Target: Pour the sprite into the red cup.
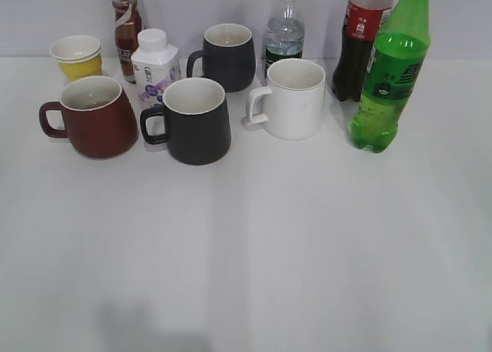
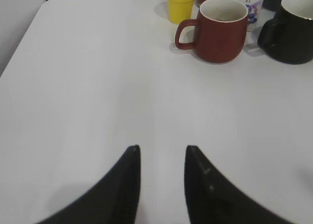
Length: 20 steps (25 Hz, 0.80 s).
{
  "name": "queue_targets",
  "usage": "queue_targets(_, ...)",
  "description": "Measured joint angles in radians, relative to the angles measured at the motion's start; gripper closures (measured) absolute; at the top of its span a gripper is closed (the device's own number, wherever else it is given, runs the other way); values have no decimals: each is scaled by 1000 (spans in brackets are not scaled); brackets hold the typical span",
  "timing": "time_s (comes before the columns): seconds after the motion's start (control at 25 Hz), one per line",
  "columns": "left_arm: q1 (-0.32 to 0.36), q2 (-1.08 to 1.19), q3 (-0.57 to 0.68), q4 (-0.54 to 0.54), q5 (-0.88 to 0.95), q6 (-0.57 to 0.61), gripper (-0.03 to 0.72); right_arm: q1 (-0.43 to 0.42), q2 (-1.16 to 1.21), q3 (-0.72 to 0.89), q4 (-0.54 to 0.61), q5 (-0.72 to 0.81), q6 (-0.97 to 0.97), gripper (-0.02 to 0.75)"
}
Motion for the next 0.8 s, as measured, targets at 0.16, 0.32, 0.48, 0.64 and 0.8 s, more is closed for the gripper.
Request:
queue_targets(0.16,0,0,0,0,0,0,447,0,0,0,0,0,0,150)
queue_targets(0.32,0,0,0,0,0,0,447,0,0,0,0,0,0,150)
queue_targets(0.48,0,0,0,0,0,0,447,0,0,0,0,0,0,150)
queue_targets(0.64,0,0,0,0,0,0,447,0,0,0,0,0,0,150)
queue_targets(0.8,0,0,0,0,0,0,447,0,0,0,0,0,0,150)
